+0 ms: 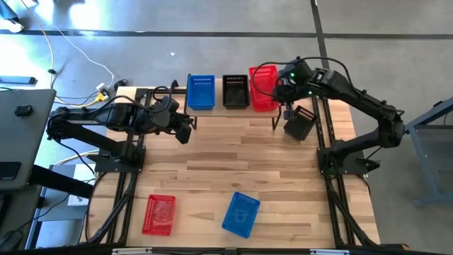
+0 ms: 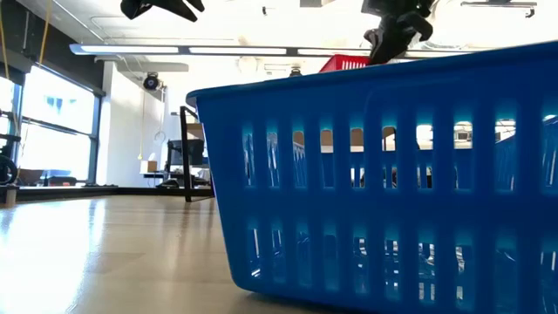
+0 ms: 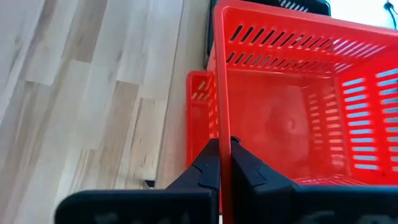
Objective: Stack baskets on shelf by color
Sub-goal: Stack the top red bin on top of the other red bin on the shelf
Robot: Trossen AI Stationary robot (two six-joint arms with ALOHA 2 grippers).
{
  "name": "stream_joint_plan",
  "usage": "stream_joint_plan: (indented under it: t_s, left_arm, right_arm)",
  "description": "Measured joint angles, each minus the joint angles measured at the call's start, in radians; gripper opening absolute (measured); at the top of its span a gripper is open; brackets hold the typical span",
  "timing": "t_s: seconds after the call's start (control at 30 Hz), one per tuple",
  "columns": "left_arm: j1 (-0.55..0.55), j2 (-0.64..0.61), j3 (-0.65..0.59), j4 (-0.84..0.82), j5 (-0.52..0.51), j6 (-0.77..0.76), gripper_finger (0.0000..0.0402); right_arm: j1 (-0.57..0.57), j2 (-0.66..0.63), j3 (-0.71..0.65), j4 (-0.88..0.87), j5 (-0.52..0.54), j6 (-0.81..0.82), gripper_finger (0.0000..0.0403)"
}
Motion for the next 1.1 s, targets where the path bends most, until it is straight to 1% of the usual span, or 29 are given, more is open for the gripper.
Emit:
stream_joint_plan:
  t_s: [0.33,0.53,0.8,1.1]
  left_arm:
    - [0.000,0.000,0.000,0.000,-0.001,0.000,0.0099]
    - [0.000,0.000,0.000,0.000,-0.001,0.000,0.0099]
    - [0.012,0.000,0.000,0.000,-0.001,0.002,0.0099]
    - [0.035,0.000,0.000,0.000,0.000,0.018,0.0099]
  right_arm:
    - [0.000,0.053,0.000,-0.019,-0.006,0.002,0.0000]
    - [0.000,0.090,0.000,-0.021,0.022,0.003,0.0000]
    - [-0.002,0.098,0.000,-0.002,0.096,0.115,0.0000]
    - [-0.002,0.098,0.000,-0.002,0.094,0.136,0.0000]
